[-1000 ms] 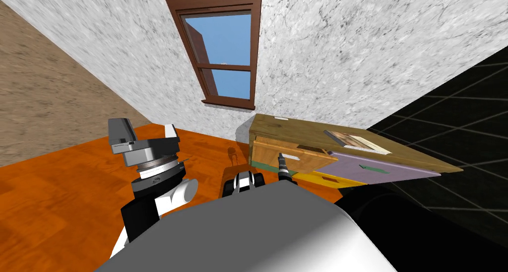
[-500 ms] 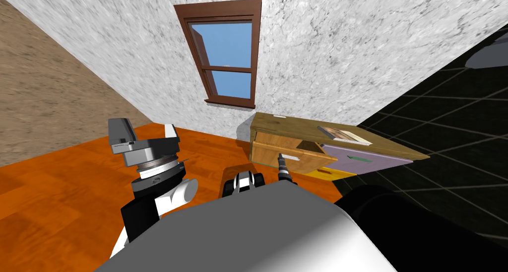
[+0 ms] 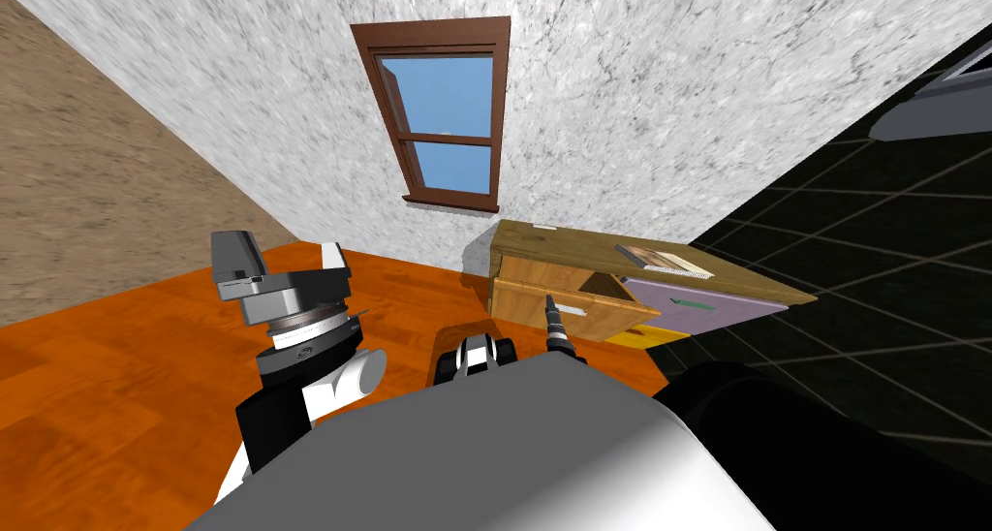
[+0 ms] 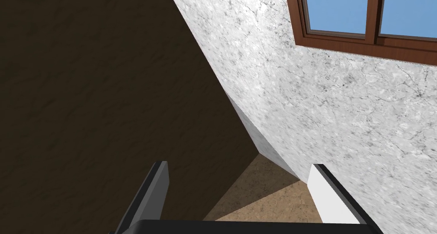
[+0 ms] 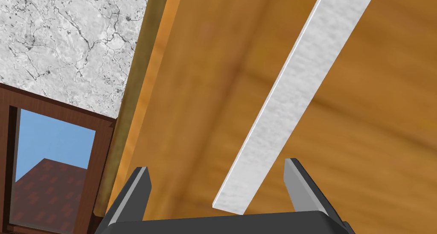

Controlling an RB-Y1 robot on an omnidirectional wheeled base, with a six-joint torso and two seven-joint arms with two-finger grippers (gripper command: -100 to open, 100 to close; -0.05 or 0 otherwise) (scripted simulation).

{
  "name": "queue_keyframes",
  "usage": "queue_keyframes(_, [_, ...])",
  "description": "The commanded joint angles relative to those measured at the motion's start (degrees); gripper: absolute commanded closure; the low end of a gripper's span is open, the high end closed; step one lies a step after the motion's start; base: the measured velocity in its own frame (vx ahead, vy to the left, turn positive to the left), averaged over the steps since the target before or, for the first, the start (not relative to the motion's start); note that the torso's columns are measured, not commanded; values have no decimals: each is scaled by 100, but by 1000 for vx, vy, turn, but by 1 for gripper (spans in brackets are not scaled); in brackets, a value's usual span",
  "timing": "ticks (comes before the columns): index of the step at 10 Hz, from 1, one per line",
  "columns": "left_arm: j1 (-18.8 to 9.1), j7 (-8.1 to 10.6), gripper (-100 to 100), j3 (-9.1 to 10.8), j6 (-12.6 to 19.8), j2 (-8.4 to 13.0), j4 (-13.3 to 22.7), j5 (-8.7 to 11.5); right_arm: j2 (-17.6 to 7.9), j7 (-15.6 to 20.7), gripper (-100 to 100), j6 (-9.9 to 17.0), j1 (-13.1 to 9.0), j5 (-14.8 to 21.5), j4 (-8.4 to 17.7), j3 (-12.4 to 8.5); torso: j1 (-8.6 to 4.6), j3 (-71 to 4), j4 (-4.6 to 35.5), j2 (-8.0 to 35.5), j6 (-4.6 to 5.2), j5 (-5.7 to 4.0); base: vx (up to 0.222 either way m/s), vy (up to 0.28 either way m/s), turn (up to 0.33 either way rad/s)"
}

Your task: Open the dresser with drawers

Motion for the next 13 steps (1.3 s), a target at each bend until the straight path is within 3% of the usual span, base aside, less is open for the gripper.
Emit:
queue_keyframes(1, [0,0,0,0,0,0,0,0,-199,101,-100,121,209,-208,-367,-151,2,8,3,11,1,0,21,32,-13])
queue_keyframes(6, [0,0,0,0,0,0,0,0,-565,320,-100,362,614,-621,-1088,-439,42,9,29,39,1,40,17,37,-15])
queue_keyframes(7, [0,0,0,0,0,0,0,0,-493,351,-100,403,579,-632,-964,-384,67,6,38,49,4,61,10,4,-7])
queue_keyframes(8, [-1,0,0,0,0,0,0,0,-497,357,0,419,593,-648,-969,-384,68,8,28,46,1,52,3,-6,0])
queue_keyframes(13, [-1,0,0,0,0,0,0,0,-487,320,0,448,609,-667,-911,-353,34,-6,4,13,2,24,0,0,0])
